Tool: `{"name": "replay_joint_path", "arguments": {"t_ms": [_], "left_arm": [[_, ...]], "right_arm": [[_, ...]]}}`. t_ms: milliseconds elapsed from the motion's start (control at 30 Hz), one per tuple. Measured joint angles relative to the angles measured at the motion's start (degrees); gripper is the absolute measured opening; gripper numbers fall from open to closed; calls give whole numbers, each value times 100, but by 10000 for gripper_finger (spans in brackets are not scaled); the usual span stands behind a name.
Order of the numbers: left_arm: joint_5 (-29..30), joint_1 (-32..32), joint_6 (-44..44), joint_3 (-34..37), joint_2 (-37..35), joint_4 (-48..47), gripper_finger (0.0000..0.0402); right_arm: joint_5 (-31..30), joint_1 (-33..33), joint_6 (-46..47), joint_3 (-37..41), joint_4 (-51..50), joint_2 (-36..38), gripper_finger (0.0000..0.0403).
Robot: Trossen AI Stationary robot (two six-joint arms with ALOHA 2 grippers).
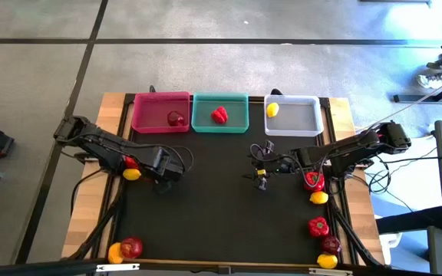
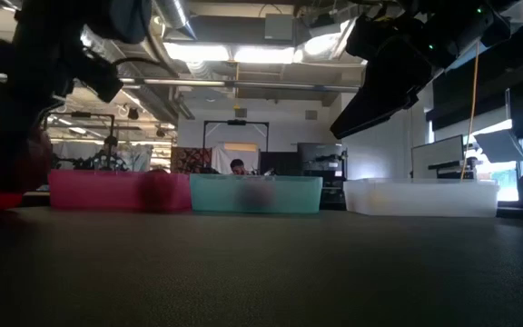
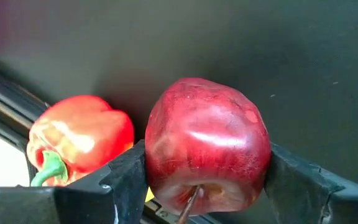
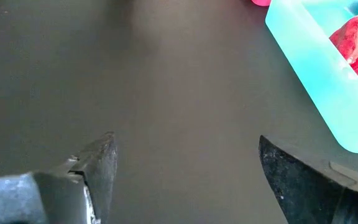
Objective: Sort produce into baskets
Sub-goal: Put the apple into the pink bin
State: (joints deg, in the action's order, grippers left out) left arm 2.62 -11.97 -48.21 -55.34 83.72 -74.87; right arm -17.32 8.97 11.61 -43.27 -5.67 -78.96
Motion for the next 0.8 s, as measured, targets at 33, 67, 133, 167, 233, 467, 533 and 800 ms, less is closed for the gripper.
{"name": "replay_joint_path", "arguments": {"t_ms": [33, 67, 133, 167, 233, 467, 533, 800], "left_arm": [[19, 0, 15, -59, 0, -19, 259], [43, 0, 25, -123, 0, -57, 260], [115, 3, 49, -243, 0, -124, 260], [125, 20, 90, -301, 0, -128, 261], [154, 69, 184, -415, 0, -131, 261], [402, 440, 570, -811, -33, -263, 262], [427, 601, 700, -871, -108, -289, 262], [688, 1485, 1135, -912, -653, -299, 262]], "right_arm": [[0, 0, -3, 0, 0, 0, 324], [0, 0, -10, 0, 0, 0, 324], [0, 0, -12, 0, 0, 0, 324], [-2, 0, -12, 0, 0, 0, 324], [0, 0, -14, 0, 0, 0, 324], [0, 0, -15, 0, 0, 0, 324], [0, 0, -15, 0, 2, 0, 324], [0, 0, -15, -2, 4, 0, 324]]}}
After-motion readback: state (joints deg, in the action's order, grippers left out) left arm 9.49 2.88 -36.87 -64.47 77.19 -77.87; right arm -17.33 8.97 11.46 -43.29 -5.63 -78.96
